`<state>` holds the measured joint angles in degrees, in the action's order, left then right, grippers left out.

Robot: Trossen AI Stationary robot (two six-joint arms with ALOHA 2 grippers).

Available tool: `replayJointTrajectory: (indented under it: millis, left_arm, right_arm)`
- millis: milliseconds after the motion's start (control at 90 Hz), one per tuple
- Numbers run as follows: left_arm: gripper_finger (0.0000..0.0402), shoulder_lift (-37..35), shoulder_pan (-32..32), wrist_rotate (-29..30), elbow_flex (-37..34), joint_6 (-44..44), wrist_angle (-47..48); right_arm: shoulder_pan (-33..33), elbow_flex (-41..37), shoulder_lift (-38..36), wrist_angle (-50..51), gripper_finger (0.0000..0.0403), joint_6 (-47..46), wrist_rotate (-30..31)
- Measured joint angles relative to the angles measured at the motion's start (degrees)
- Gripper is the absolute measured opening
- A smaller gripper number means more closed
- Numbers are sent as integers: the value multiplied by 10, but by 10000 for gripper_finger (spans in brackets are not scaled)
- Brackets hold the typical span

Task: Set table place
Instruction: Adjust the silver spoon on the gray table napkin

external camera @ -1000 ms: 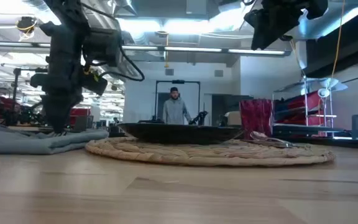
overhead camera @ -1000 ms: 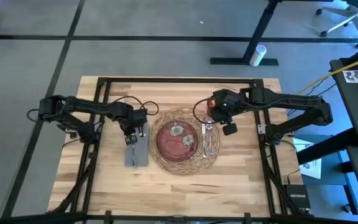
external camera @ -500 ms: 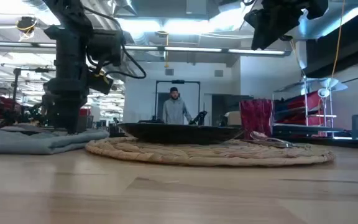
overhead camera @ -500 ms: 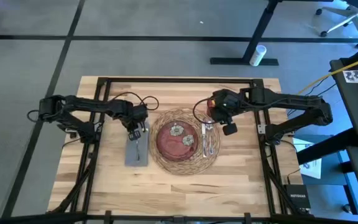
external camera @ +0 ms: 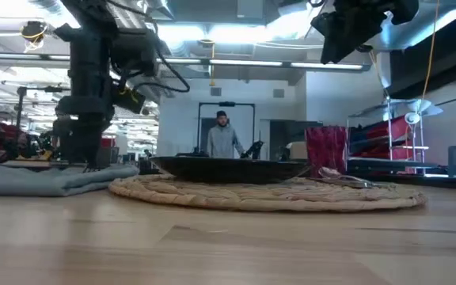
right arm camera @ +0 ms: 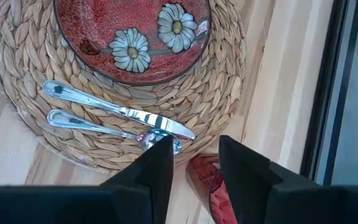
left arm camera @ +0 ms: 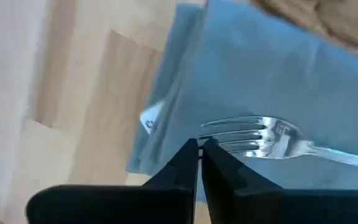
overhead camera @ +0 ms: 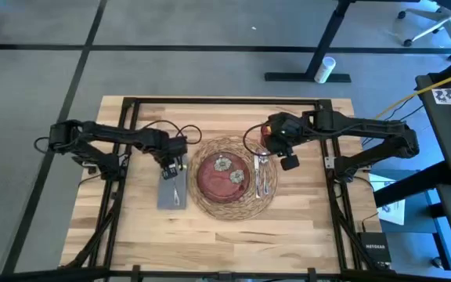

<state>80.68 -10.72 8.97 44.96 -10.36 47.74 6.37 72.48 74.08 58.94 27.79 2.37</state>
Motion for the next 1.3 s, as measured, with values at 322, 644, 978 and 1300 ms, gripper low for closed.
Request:
replayJointTrajectory:
  millis: [322, 644, 978, 1300]
  left_arm:
    - [0, 0, 63, -21, 45, -32, 8]
    - [0, 0, 112, 12, 45, -62, 12]
    - [0, 0, 48, 52, 45, -12, 53]
    - [0, 0, 80, -50, 50, -28, 63]
  right_arm:
    - [0, 0, 0, 6, 115, 0, 0]
    - [0, 0, 0, 10, 115, 0, 0]
    - [0, 0, 0, 13, 115, -3, 0]
    - [0, 0, 0, 13, 115, -4, -1]
